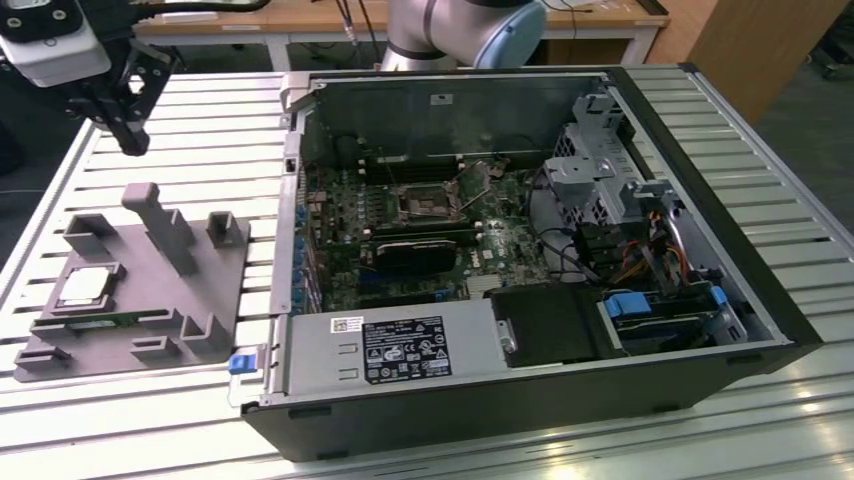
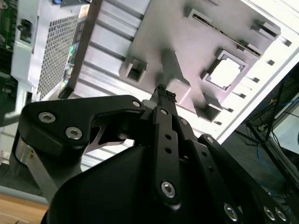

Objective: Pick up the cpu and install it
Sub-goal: 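Reach for the cpu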

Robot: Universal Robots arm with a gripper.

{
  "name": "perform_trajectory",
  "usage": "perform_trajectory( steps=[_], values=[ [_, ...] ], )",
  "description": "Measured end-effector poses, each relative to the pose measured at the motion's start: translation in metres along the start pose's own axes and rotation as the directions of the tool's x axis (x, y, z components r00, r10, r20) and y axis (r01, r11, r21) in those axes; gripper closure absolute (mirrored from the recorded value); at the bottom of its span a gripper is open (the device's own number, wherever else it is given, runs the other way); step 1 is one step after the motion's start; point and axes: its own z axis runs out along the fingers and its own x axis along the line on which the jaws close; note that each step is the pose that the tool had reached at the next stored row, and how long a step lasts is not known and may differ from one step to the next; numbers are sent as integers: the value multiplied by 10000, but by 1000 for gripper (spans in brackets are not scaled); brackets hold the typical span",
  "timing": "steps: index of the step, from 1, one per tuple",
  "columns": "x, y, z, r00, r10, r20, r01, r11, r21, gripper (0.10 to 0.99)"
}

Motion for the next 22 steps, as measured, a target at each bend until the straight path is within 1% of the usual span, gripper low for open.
perform_trajectory(
  steps=[3,22],
  values=[
    [78,-6,5,10000,1,-7,-1,10000,1,980],
    [440,-35,37,10000,2,-62,-2,10000,5,980]
  ],
)
